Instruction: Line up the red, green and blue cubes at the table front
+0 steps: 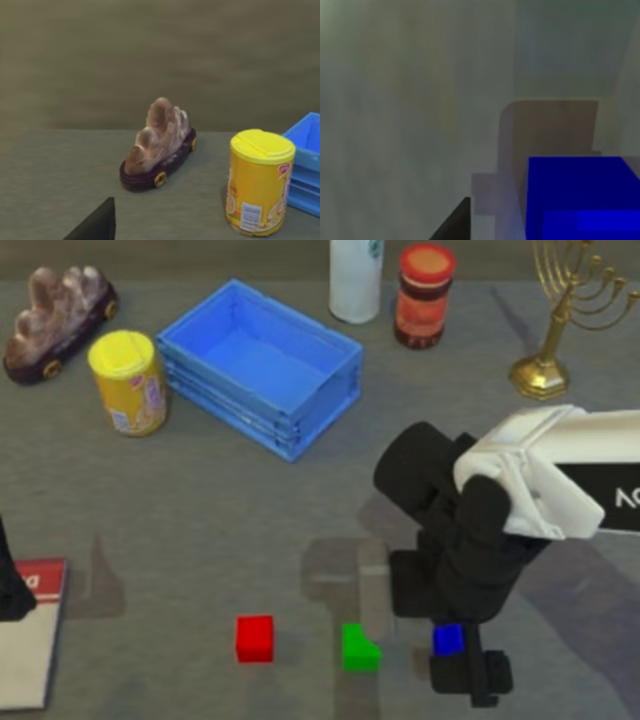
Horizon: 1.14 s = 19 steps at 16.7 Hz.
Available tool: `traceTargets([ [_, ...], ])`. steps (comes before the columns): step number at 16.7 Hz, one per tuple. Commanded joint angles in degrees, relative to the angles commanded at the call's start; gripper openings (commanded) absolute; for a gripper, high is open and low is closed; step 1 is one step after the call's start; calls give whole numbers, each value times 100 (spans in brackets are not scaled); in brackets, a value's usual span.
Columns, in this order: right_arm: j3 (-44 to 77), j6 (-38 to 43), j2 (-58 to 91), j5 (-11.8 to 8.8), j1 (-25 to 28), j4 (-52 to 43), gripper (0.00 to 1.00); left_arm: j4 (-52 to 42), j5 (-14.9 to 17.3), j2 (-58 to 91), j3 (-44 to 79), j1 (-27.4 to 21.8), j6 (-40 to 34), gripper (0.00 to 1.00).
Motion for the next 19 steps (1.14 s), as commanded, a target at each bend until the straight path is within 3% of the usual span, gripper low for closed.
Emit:
traceTargets([
  [10, 81, -8, -35, -4, -3, -100, 100, 0, 0, 0, 0, 0, 0, 100],
  [19, 937, -57, -622, -4, 2, -1556, 100, 0, 0, 0, 0, 0, 0, 100],
])
